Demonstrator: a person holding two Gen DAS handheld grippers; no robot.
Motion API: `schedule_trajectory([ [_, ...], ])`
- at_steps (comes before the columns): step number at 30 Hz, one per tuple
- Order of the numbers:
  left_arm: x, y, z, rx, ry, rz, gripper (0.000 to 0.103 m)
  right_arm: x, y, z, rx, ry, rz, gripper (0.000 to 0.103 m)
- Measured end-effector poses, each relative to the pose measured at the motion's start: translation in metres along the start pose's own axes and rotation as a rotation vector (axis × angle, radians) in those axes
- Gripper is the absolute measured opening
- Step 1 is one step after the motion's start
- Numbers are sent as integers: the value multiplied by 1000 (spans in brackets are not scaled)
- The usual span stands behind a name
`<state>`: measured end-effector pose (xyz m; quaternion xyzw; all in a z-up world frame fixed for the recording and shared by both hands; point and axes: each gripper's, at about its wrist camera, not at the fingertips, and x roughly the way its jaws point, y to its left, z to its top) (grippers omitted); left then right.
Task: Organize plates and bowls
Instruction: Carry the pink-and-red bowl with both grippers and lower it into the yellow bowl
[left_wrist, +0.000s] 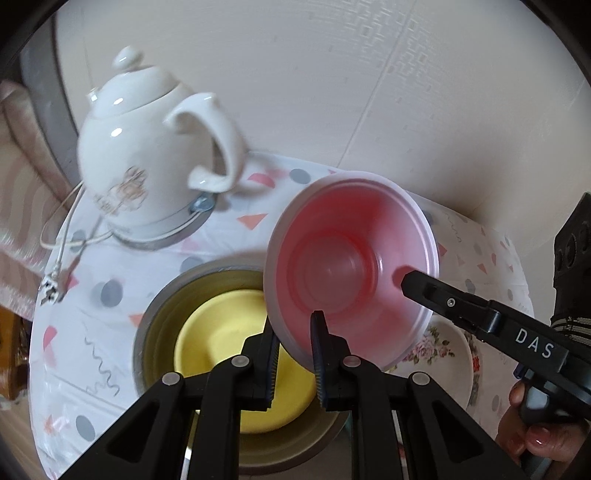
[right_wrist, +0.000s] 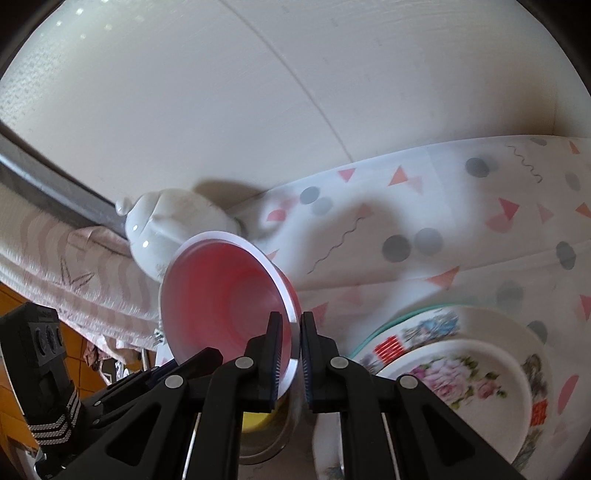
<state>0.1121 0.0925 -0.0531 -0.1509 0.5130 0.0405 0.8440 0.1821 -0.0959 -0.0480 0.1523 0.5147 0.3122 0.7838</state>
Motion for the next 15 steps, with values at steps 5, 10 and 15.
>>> schedule_trajectory([
  [5,-9,21,-14,-37,2,0,17,6,19,-12,-27,22,16,10],
  [10,-15,38,-25,-63,8,17,17,17,32,-23,-45,54,23,10],
  [15,-18,52,-34,-84,14,23,17,25,41,-32,-60,75,23,10],
])
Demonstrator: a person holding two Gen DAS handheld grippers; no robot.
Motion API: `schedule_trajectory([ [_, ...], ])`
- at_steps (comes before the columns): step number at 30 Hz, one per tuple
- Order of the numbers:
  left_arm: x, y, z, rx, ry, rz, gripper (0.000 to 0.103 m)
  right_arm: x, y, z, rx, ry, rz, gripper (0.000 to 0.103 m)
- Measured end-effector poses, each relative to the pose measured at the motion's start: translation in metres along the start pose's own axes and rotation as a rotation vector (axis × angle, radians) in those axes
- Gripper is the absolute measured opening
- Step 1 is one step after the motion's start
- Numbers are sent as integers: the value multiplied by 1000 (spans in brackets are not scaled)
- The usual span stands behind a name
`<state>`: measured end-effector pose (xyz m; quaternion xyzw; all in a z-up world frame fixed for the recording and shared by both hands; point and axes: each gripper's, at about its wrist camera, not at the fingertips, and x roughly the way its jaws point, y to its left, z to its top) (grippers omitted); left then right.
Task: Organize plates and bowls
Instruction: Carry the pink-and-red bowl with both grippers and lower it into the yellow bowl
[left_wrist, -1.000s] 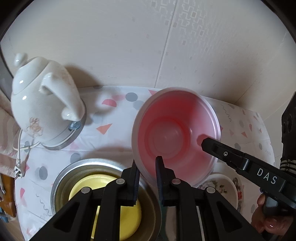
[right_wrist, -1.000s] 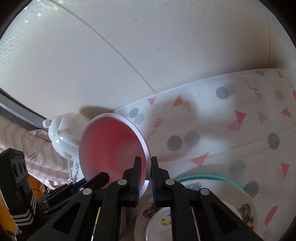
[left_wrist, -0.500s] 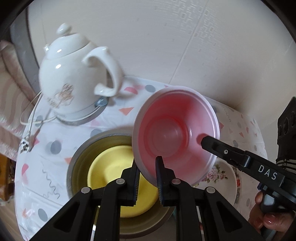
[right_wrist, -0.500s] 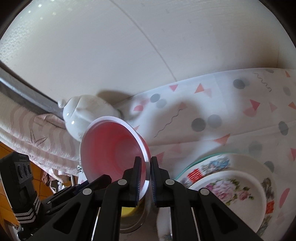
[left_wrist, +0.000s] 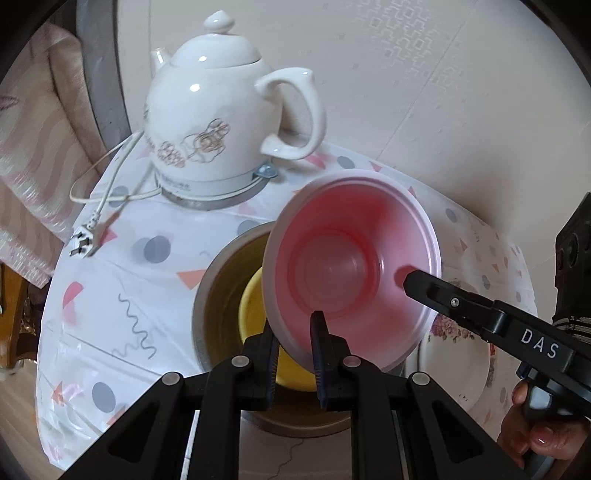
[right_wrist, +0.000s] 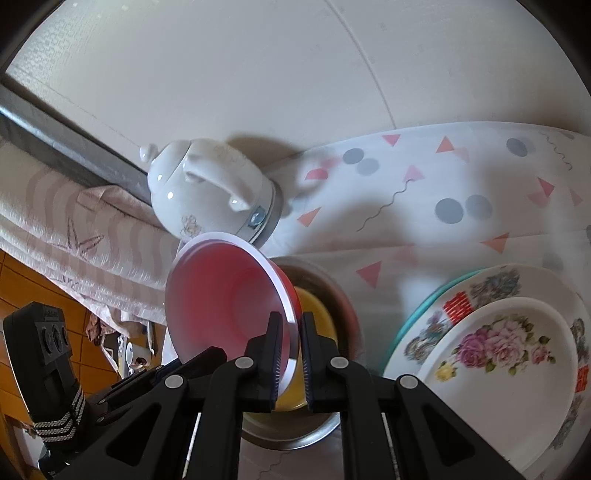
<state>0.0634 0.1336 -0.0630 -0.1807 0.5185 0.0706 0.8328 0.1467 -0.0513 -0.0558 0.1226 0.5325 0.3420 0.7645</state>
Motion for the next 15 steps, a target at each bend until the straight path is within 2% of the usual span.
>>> schedule_trajectory([
  [15,12,15,-12,-15,51,15,17,19,3,-16,24,62,-15,12],
])
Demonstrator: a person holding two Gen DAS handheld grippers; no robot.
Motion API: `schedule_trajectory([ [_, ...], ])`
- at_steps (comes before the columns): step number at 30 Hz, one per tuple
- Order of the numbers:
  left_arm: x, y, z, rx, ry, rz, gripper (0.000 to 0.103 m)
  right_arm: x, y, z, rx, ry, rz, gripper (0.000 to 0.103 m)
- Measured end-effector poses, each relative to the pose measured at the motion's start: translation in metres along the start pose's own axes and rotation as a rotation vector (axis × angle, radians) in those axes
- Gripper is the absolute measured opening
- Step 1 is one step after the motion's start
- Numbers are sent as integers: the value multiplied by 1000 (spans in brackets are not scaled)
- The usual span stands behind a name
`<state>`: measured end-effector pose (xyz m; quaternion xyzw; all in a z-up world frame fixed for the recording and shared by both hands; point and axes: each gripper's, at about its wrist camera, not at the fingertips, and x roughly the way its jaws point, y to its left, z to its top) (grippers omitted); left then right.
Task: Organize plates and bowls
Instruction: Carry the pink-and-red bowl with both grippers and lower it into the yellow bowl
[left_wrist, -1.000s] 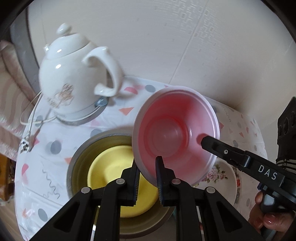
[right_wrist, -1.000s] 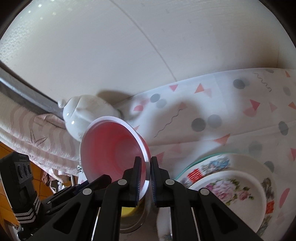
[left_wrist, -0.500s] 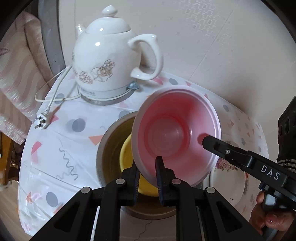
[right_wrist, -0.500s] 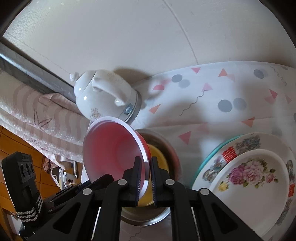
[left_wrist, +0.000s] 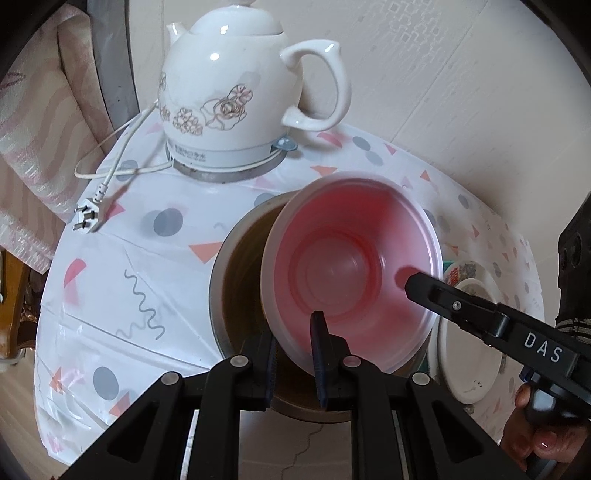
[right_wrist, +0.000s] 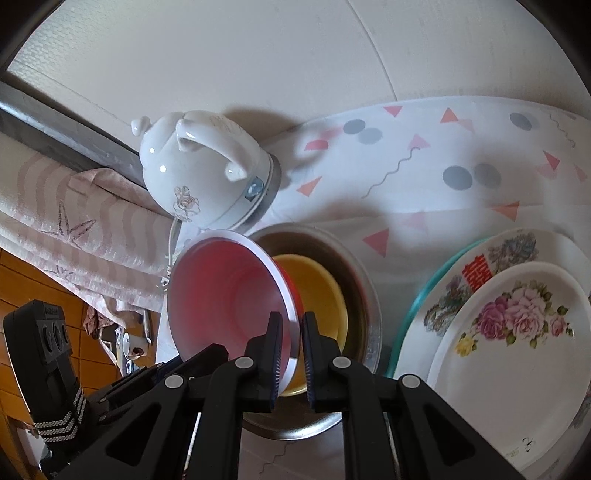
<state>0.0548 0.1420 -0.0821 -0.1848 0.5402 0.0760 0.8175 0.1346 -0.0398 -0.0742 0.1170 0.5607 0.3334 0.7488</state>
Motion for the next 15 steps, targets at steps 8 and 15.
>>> schedule_trajectory([
  [8,9,2,-1,7,15,18,17,8,-5,-4,32,27,-10,12],
  [15,12,1,-1,21,15,31,18,11,-10,-3,58,38,-18,12],
])
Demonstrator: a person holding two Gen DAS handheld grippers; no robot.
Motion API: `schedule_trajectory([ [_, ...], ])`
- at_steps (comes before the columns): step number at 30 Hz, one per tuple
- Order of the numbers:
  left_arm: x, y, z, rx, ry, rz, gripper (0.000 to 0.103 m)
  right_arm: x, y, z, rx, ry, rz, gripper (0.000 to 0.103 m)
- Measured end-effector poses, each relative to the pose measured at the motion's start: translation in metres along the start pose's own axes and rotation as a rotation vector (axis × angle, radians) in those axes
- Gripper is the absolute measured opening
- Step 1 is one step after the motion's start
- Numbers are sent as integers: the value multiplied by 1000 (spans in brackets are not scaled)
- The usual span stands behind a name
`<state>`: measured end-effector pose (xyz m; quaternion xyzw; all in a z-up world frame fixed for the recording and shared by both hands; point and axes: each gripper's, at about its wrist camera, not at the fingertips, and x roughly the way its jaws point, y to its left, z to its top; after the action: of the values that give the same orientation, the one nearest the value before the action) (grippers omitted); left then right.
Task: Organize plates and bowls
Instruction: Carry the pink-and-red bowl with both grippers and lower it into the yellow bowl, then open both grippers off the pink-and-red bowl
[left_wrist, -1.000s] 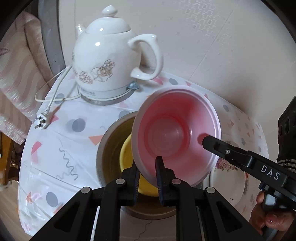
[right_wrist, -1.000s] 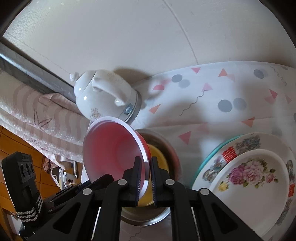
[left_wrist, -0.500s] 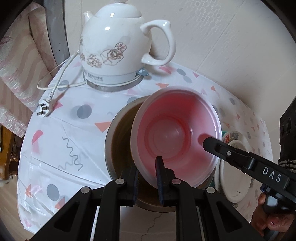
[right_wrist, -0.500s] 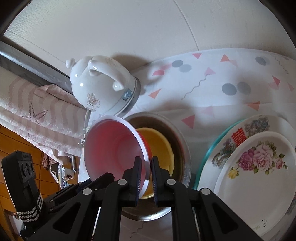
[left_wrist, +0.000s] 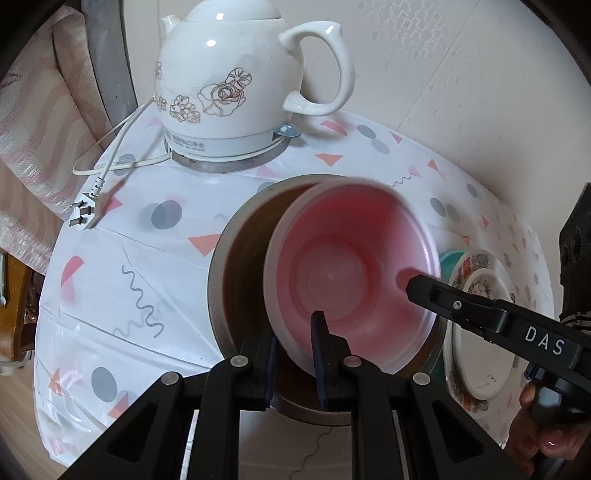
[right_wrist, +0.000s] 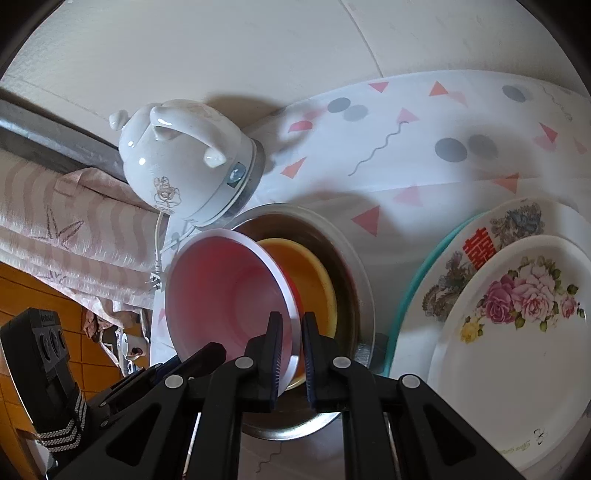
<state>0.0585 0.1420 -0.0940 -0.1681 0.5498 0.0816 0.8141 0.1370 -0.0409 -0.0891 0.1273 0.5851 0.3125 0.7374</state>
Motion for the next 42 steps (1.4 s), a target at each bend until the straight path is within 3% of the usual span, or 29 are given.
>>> schedule_trajectory([
  [25,3,-2,4,15,-17,39,24,5,4,7,-41,7,-60,12],
  [27,0,-2,5,16,-29,41,30,3,5,8,-38,3,-53,13],
  [29,-5,-2,5,16,-46,45,48,-1,6,8,-45,-10,-61,14],
  [31,-10,-2,5,17,-67,48,51,-5,8,8,-52,-23,-67,22],
  [42,-19,5,5,-7,-78,55,63,-30,3,5,-10,-87,-70,22],
])
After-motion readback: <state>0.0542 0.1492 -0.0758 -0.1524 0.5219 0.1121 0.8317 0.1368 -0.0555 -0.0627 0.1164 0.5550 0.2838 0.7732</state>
